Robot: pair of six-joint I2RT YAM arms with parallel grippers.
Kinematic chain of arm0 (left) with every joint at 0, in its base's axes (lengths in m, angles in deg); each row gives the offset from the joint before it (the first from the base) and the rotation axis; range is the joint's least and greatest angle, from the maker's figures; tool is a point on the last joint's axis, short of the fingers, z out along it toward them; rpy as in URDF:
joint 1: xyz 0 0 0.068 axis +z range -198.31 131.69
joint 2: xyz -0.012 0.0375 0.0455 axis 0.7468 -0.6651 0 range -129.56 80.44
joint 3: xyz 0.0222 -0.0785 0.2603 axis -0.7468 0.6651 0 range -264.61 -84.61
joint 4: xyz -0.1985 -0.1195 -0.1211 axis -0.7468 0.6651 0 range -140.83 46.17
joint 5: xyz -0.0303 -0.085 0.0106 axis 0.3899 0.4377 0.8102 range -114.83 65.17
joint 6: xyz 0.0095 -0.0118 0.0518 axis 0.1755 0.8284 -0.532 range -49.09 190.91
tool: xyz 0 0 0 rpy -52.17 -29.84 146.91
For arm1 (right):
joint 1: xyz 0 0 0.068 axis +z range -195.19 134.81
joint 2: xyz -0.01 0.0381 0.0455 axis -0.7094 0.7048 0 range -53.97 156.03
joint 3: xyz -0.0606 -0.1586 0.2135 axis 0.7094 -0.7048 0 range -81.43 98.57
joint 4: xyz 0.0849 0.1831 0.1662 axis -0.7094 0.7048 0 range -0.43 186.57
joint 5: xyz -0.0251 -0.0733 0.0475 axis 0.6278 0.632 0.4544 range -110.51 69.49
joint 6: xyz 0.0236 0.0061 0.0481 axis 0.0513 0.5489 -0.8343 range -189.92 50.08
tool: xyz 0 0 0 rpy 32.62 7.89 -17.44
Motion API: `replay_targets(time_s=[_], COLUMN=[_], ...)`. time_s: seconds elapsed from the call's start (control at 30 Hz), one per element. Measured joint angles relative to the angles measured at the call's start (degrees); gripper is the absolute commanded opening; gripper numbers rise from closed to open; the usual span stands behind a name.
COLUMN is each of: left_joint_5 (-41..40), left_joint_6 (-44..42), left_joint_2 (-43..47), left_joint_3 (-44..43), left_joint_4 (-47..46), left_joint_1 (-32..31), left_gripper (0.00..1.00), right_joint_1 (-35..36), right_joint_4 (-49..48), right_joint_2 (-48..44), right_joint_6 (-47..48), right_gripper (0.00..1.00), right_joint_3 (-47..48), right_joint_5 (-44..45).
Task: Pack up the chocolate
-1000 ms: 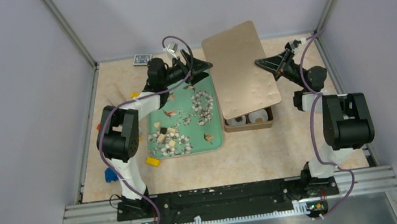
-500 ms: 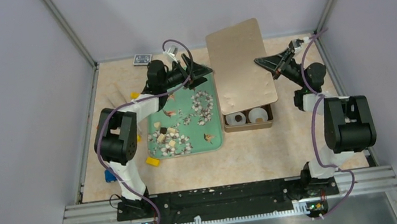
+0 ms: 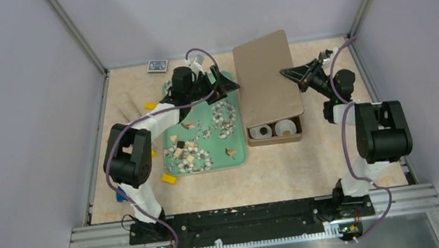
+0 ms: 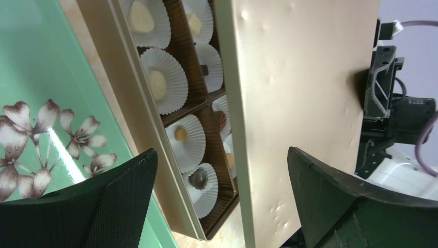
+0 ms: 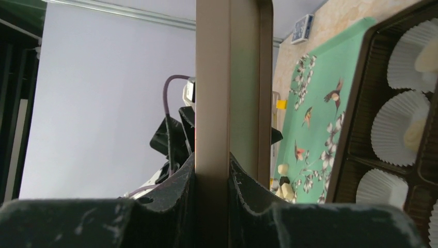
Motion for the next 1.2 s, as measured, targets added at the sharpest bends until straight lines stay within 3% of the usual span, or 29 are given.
replay_targets(time_s=[0.2, 0.57, 1.2], left_joint_5=[-4.13, -2.89, 0.39], left_joint_6=[-3.26, -5.64, -5.38], left_joint_2=[0.02, -3.02, -6.16], left_joint_3=[-0.76, -4.66, -4.66], left_joint_4=[4.2, 6.32, 5.6], left_joint_1=[-2.8, -3.02, -3.06], left_gripper=[0.99, 0.98, 0.68], right_joint_1=[0.0, 0.0, -0.09], right_joint_4=[-0.17, -2.6, -6.56], right_joint_2=[2.38, 7.61, 12.46], right_joint_6=[0.2, 0.11, -0.35], right_gripper=[0.0, 0.0, 0.0], right_joint_3=[-2.19, -3.67, -5.18], right_joint_5=[0.13, 0.17, 1.18])
